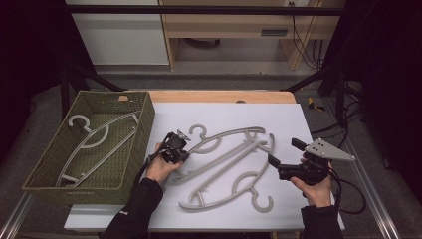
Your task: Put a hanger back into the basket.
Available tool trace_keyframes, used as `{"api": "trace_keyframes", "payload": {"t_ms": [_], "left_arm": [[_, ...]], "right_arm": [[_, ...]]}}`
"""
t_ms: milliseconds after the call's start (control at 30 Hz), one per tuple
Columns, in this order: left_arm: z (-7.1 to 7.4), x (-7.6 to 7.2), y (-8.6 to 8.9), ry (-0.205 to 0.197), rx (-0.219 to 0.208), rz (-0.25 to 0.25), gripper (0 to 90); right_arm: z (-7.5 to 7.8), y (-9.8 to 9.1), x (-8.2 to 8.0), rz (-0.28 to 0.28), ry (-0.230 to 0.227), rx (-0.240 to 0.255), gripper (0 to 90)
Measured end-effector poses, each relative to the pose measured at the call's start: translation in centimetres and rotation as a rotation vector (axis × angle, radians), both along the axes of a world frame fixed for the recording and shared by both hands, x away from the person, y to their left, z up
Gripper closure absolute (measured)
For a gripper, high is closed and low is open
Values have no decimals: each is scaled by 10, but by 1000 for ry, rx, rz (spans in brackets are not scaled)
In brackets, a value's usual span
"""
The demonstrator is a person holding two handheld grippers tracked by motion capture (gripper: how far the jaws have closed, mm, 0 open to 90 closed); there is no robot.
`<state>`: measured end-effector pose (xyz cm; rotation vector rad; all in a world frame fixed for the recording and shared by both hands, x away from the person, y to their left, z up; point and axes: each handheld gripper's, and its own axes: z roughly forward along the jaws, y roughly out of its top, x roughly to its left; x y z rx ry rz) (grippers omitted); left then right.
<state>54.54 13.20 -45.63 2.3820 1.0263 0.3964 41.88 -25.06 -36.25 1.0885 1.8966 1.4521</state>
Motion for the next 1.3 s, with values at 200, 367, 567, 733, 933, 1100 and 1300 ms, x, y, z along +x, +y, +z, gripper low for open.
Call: {"api": "trace_keyframes", "payload": {"t_ms": [200, 367, 567, 733, 933, 1100, 1300], "left_arm": [[3, 6, -1, 1, -21, -14, 700], [-3, 12, -2, 29, -18, -11, 706], [-2, 11, -8, 35, 7, -10, 780], [2, 10, -15, 69, 61, -8, 798], [1, 8, -16, 52, 71, 1, 811], [1, 6, -10, 58, -1, 11, 814], [13, 0, -3, -13, -62, 37, 816]], "right_arm": [[0, 1, 0, 3, 0, 0, 24], [0, 0, 0, 3, 1, 0, 24], [0, 0, 0, 3, 1, 0, 25], [0, 1, 0, 5, 4, -1, 25], [0, 1, 0, 9, 4, 0, 24], [0, 1, 0, 6, 2, -1, 24], [0, 1, 0, 9, 3, -2, 24]]}}
